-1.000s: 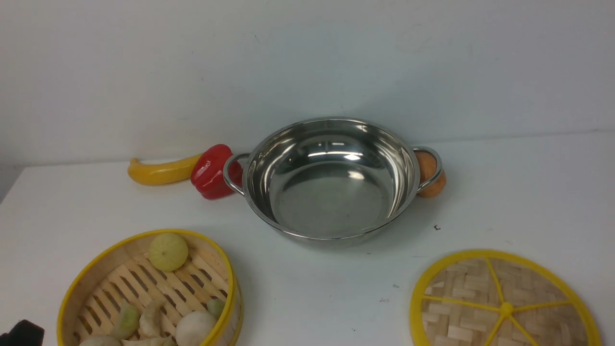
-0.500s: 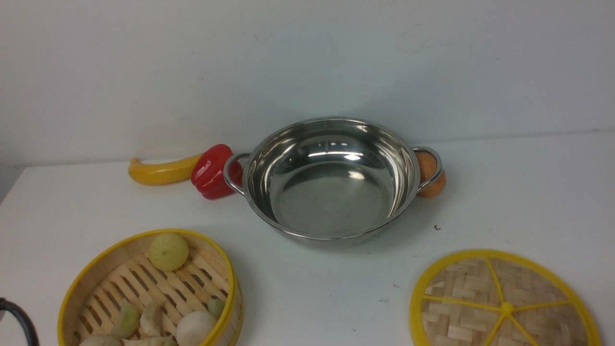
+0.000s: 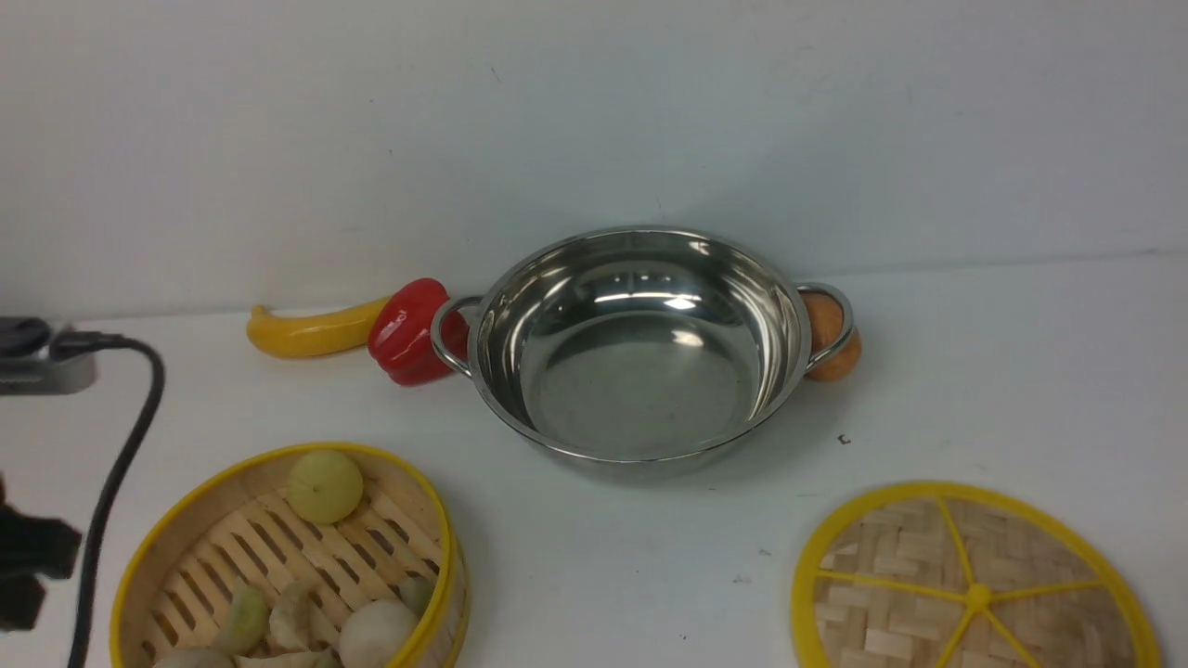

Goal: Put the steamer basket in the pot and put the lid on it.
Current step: Use the left arm to lift the steamer closest to it

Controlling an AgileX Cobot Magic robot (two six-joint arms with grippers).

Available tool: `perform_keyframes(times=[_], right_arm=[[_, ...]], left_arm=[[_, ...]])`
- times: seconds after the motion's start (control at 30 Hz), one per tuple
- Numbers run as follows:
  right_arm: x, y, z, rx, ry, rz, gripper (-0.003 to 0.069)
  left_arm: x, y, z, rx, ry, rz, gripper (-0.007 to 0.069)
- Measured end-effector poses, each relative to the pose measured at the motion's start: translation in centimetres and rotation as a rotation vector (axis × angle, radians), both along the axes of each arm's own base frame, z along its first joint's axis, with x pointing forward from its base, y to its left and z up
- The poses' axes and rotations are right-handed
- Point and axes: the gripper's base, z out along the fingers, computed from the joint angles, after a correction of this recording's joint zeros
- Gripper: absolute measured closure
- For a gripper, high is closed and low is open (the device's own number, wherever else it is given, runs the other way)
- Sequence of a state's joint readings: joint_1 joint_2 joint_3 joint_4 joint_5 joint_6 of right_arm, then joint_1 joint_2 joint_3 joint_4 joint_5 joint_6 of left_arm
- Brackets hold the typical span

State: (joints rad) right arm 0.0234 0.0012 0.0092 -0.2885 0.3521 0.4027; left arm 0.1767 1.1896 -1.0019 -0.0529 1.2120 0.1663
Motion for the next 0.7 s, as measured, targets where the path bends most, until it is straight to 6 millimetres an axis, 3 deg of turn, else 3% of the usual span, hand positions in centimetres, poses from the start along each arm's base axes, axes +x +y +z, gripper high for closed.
perform_keyframes(times=[0.13, 0.23, 0.7], right_arm=[[0.0, 0.0, 0.0, 0.000, 0.000, 0.000, 0.0410], [0.0, 0.0, 0.0, 0.000, 0.000, 0.000, 0.0410], [0.0, 0.0, 0.0, 0.001, 0.000, 0.000, 0.0410]], left_arm=[[3.3, -1.1, -0.9, -0.157, 0.011, -0.172, 0.0384], [4.4, -2.0, -0.9, -0.250, -0.027, -0.260, 0.0384], [4.7, -3.3, 0.9, -0.318, -0.192, -0.505, 0.0384]])
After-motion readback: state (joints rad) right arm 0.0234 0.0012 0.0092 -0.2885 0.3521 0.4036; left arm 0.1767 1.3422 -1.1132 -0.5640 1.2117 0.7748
